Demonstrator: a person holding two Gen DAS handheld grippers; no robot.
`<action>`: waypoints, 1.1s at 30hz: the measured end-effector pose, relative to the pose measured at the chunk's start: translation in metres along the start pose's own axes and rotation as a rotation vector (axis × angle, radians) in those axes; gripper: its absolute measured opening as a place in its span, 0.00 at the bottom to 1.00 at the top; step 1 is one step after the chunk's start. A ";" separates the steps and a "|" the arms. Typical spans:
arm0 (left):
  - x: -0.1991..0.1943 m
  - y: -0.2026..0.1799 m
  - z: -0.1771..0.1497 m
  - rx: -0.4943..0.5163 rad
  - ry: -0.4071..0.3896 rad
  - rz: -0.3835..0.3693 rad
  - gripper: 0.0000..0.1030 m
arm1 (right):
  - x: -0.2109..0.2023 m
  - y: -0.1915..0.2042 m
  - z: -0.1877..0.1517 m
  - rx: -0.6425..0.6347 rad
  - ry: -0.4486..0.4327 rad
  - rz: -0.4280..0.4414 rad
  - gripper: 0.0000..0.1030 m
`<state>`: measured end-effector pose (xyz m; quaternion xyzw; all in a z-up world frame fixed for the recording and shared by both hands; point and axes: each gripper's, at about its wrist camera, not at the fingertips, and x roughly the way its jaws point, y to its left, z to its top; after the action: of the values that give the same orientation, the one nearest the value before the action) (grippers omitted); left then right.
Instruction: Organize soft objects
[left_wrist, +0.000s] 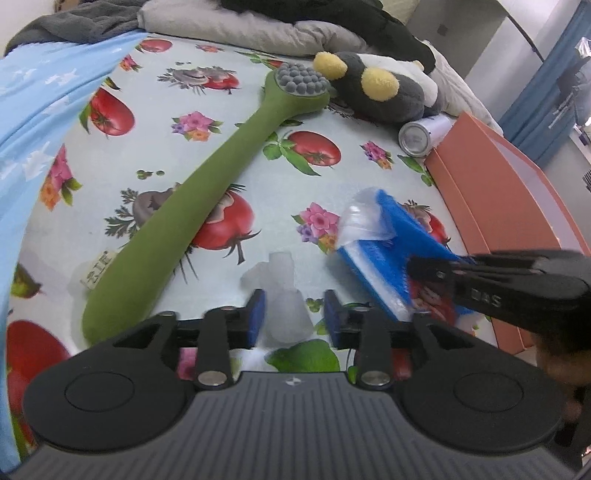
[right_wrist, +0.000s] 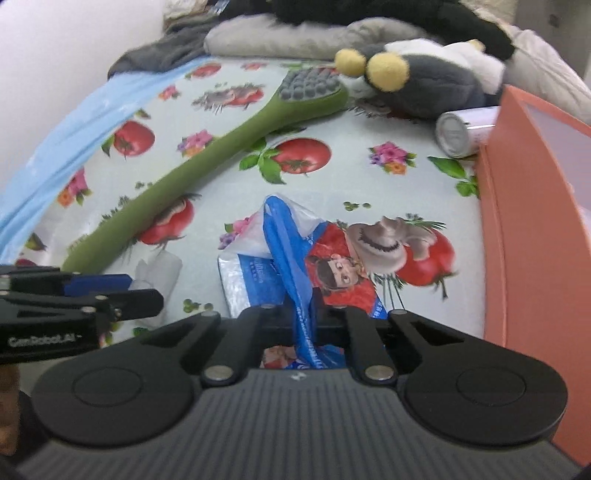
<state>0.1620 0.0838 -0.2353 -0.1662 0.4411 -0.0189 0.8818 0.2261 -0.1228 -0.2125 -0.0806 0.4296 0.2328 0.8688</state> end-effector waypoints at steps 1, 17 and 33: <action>-0.002 -0.001 -0.001 -0.003 -0.004 0.008 0.49 | -0.004 -0.001 -0.003 0.014 -0.008 0.001 0.10; -0.018 -0.033 -0.015 0.042 -0.070 0.161 0.49 | -0.040 -0.010 -0.047 0.053 -0.047 -0.004 0.10; -0.005 -0.039 -0.009 0.083 -0.045 0.177 0.48 | -0.054 -0.002 -0.041 0.099 -0.082 -0.031 0.10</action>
<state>0.1558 0.0450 -0.2243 -0.0904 0.4328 0.0447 0.8959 0.1697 -0.1566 -0.1952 -0.0344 0.4031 0.2007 0.8922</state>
